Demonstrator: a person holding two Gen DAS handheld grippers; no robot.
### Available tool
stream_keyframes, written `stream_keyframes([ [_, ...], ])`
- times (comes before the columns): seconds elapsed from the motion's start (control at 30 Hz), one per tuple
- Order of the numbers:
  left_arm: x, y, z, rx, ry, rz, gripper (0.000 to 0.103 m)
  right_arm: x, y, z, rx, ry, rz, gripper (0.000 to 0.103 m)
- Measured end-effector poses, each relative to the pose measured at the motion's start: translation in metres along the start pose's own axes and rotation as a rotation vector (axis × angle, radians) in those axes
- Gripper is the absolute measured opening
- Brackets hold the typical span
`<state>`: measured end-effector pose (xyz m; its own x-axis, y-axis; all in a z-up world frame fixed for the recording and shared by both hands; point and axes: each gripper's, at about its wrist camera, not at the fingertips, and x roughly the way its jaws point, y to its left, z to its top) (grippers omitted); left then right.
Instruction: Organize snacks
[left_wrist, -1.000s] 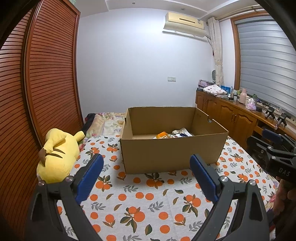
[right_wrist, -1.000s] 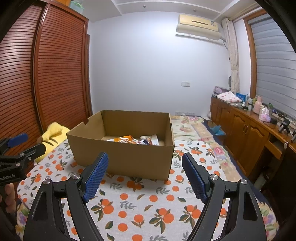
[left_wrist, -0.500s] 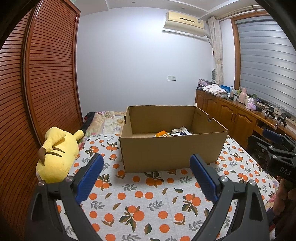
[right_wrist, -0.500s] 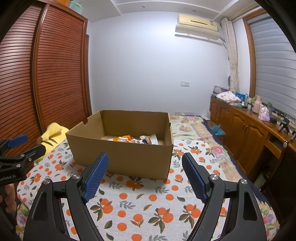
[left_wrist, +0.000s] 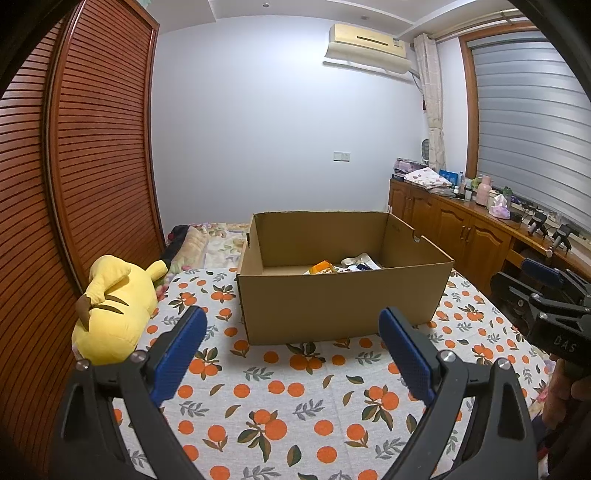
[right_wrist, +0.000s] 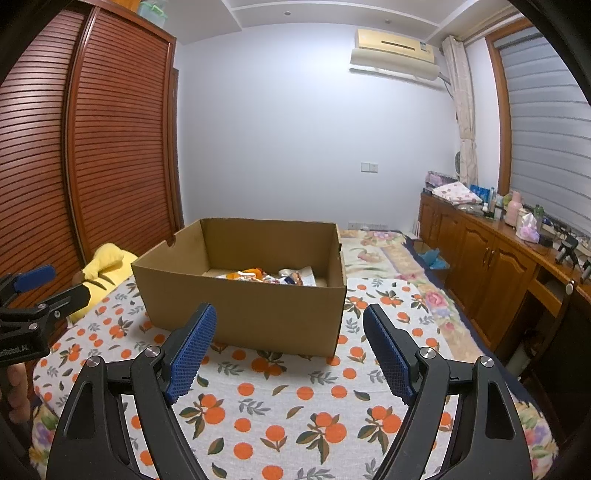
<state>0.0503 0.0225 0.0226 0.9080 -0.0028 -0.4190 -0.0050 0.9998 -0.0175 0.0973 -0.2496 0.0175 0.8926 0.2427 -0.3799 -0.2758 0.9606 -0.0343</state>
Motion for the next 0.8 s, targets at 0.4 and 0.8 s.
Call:
stream_keyframes([
  [0.4,-0.0014,-0.0023,0.0020,0.001,-0.005,0.005,0.095,0.0003,-0.0015,-0.0006,0.001,-0.001,-0.001,0.084],
  [0.8,-0.0012,-0.0026,0.0029,0.004,-0.007,0.004,0.095,0.0011,-0.0016,-0.0019,0.001,-0.002,-0.003,0.084],
])
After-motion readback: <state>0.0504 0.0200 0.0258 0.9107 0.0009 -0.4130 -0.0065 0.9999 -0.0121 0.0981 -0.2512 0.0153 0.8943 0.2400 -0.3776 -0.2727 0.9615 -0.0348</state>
